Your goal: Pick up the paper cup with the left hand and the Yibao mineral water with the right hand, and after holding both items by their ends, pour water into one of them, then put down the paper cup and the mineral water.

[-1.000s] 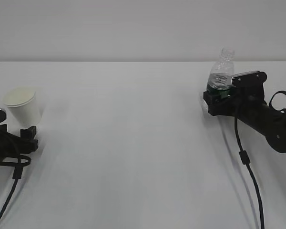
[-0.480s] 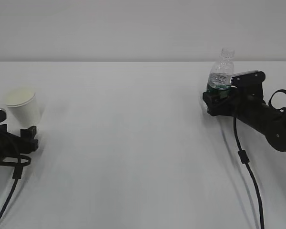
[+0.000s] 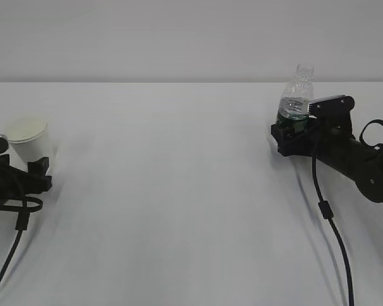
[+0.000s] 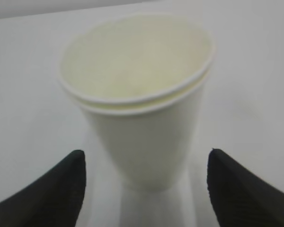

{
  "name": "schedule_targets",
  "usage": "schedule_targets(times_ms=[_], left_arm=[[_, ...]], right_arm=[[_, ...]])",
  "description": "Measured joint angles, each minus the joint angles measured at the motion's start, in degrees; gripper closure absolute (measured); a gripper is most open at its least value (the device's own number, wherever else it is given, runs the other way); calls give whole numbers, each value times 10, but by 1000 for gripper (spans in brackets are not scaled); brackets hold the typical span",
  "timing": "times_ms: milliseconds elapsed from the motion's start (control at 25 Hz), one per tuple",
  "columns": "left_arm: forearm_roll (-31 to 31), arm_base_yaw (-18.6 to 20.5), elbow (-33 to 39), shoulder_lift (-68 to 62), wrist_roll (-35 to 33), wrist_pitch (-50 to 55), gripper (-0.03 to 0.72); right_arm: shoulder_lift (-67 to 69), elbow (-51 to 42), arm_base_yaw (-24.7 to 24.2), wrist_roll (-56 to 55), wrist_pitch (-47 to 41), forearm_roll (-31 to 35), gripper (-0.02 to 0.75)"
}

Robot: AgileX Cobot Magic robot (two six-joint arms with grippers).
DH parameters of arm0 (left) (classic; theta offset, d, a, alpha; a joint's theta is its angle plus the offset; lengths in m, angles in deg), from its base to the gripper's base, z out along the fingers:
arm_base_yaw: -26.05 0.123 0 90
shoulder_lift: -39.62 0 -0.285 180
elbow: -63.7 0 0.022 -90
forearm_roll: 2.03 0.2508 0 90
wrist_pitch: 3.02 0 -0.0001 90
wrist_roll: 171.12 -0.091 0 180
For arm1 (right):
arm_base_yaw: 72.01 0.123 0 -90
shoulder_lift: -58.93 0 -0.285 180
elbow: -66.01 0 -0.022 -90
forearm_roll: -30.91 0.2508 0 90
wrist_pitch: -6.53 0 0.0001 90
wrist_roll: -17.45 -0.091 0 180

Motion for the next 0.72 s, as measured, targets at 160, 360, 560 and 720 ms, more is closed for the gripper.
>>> schedule_targets(times_ms=[160,360,560,720], left_arm=[[0,0,-19,0,0,0,115],[0,0,-42,-15,0,0,115],[-2,0,-65,-29,0,0,115],[-11,0,-80,-33,0,0,115]], right_arm=[[0,0,0,-1,0,0,79],[0,0,0,-1,-1,0,80],[0,0,0,-1,-3,-4,82],[0,0,0,-2,-4,-8,85]])
